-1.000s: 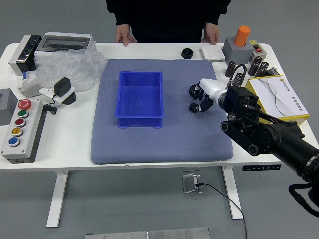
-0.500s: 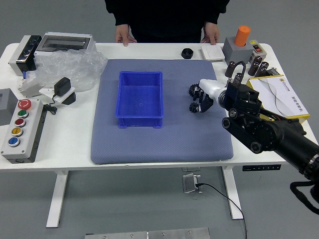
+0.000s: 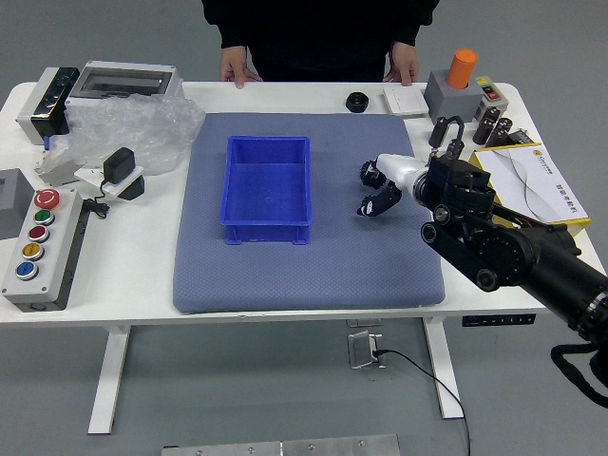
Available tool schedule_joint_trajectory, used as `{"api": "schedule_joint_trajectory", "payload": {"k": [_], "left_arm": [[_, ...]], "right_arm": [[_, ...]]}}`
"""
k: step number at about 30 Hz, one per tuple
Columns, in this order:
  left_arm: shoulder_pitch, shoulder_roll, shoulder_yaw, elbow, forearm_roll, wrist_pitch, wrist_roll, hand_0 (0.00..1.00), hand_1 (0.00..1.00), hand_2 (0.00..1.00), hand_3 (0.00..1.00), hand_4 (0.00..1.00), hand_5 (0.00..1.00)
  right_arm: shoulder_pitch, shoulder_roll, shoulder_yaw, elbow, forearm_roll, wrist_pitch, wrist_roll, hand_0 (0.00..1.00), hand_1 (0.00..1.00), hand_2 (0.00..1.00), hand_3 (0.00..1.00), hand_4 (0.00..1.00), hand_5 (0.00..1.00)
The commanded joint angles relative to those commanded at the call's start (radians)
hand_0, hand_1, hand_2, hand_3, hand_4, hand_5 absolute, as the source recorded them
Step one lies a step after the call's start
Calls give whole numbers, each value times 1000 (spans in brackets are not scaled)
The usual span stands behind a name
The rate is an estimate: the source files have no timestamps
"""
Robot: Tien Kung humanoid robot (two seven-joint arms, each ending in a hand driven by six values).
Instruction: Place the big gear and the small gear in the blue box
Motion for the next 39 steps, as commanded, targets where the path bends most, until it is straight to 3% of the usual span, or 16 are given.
{"api": "schedule_joint_trajectory", "payload": {"k": [20,21,26,27,31,32,39], "left_arm": [[1,-2,5,0,-2,-1,3,885,835,836,876,807,336],[1,-2,5,0,-2,-1,3,885,835,835,876,807,336],[1,-2,7,0,-4,-1,2,885,835,835,876,807,336],[1,-2,7,0,-4,-1,2,885,835,835,876,807,336],[0,-1,8,0,-5,-1,2,885,835,835,876,807,336],[0,-2,8,0,-5,-1,2,885,835,835,876,807,336],[0,-2,11,0,-8,-2,1,885,835,835,876,807,336]], "right_arm": [[-13,23,-10,-60,-20,-63,40,624,544,596,640,843,275],[-13,23,-10,-61,-22,-65,41,615,524,552,611,781,221],[-15,25,-11,-64,-35,-73,44,615,524,552,611,781,221],[-15,25,-12,-64,-38,-75,44,662,524,533,600,730,55],[-16,25,-12,-63,-50,-82,46,662,524,533,600,730,55],[-16,26,-12,-63,-52,-83,46,661,514,518,584,751,2],[-20,28,-13,-63,-62,-87,46,658,515,516,580,757,2]]}}
